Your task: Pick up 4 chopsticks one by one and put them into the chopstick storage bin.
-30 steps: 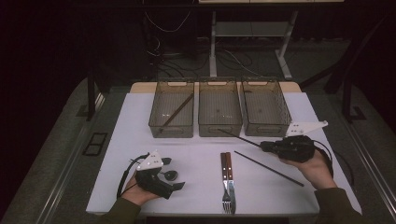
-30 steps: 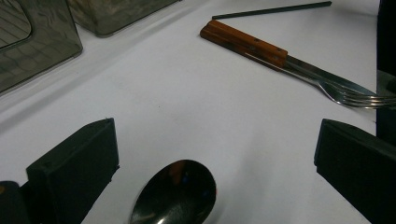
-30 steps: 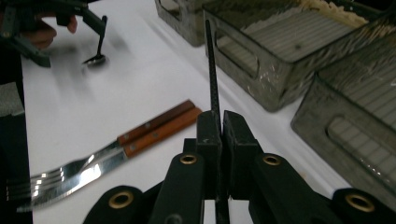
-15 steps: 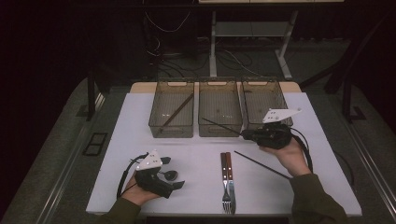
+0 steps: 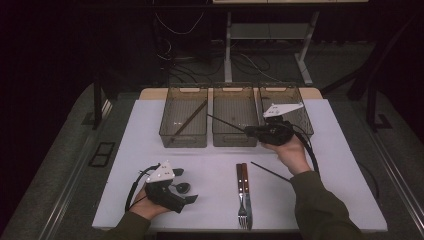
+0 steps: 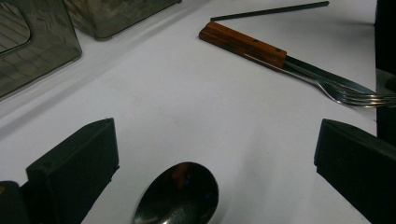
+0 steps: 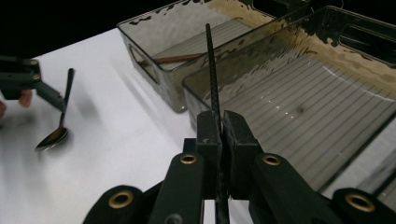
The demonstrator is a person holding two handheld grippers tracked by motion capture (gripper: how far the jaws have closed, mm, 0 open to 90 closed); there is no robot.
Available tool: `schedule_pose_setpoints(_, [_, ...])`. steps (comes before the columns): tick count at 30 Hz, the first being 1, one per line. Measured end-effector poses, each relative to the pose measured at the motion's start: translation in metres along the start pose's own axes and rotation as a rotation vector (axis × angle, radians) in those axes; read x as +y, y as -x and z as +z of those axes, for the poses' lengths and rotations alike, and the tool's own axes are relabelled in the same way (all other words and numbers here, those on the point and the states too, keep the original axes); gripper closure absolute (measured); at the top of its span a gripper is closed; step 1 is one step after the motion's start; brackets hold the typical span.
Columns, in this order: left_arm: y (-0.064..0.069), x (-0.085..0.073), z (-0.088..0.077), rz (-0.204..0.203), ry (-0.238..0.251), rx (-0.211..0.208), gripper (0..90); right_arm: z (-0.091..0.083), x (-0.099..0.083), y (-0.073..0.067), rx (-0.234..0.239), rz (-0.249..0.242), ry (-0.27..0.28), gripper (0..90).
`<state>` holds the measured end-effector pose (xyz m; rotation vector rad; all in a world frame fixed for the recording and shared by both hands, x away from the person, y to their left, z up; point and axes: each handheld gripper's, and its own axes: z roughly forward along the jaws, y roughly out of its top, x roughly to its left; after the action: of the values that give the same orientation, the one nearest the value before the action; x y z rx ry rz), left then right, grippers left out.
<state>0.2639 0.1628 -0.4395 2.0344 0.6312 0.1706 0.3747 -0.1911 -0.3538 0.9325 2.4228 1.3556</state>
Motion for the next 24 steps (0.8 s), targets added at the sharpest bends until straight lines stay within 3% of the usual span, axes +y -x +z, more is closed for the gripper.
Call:
schedule_pose_setpoints(16, [0.002,0.001,0.002,0.002,-0.004,-0.010,0.0,0.054,0.041,-0.003,-0.029,0.069,-0.010,85.9])
schedule_pose_setpoints(24, [0.002,0.001,0.001,-0.002,0.000,-0.014,0.0,0.084,0.057,-0.008,-0.050,0.066,-0.029,85.8])
